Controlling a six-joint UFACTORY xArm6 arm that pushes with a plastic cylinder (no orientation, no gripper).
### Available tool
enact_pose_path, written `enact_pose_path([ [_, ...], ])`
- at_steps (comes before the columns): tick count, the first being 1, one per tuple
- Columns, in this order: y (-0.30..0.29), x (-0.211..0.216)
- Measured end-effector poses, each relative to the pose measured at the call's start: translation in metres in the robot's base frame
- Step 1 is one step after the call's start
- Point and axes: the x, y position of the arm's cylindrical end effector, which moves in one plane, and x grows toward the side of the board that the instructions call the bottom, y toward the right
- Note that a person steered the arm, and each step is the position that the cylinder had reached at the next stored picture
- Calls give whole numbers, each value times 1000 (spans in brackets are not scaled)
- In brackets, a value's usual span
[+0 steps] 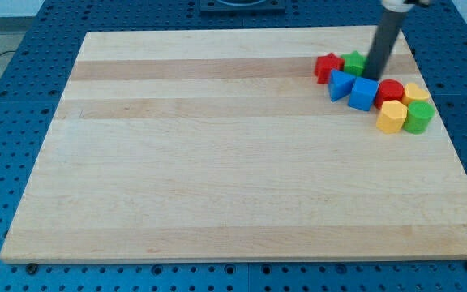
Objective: Touch the blue triangle
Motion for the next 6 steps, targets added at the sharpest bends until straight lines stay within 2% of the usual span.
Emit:
enact_pose_path([
  [2,-6,2],
  [4,-7,-65],
  [6,2,1],
])
